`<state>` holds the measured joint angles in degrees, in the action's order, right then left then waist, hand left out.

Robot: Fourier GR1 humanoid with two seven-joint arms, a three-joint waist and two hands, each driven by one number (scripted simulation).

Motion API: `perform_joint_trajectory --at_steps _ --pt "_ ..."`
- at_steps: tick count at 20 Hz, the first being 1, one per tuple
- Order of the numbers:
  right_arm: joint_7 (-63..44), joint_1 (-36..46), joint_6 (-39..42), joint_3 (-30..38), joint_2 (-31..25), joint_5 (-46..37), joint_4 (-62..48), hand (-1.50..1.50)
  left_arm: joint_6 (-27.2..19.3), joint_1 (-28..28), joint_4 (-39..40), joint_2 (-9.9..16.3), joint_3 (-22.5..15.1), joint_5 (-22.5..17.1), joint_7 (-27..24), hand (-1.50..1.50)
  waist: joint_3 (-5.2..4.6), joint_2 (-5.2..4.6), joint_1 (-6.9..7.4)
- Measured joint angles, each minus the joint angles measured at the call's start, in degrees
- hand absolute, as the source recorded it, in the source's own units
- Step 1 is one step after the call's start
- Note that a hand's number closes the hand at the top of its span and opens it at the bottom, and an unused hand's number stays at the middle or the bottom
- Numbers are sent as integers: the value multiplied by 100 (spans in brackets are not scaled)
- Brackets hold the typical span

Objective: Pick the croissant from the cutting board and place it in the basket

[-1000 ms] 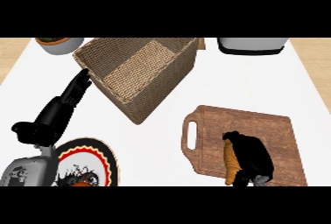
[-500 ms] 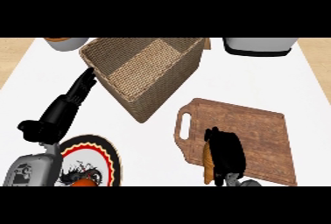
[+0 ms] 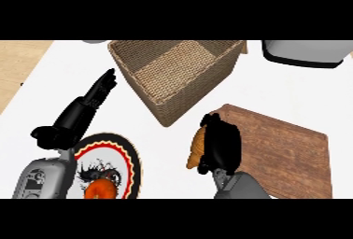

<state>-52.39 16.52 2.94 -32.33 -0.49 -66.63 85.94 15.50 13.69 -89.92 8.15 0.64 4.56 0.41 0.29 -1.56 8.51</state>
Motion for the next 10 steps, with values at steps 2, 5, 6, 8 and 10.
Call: perform_joint_trajectory --at_steps 2,5,6,8,10 --pt "-266 302 -318 -41 15 175 41 150 32 44 30 -30 -58 0 4 0 4 -16 102" --pt "-551 797 -833 -71 24 297 141 150 64 122 59 -68 -135 10 26 0 5 -7 233" --pt "-612 965 -1000 -85 24 303 167 150 86 131 76 -69 -160 15 25 0 1 -2 277" --pt "-688 1316 -1310 -93 21 274 200 150 92 189 101 -101 -208 30 39 0 -7 11 329" --pt "-760 1672 -1574 -76 17 208 203 150 108 231 129 -126 -252 37 57 0 -19 25 375"
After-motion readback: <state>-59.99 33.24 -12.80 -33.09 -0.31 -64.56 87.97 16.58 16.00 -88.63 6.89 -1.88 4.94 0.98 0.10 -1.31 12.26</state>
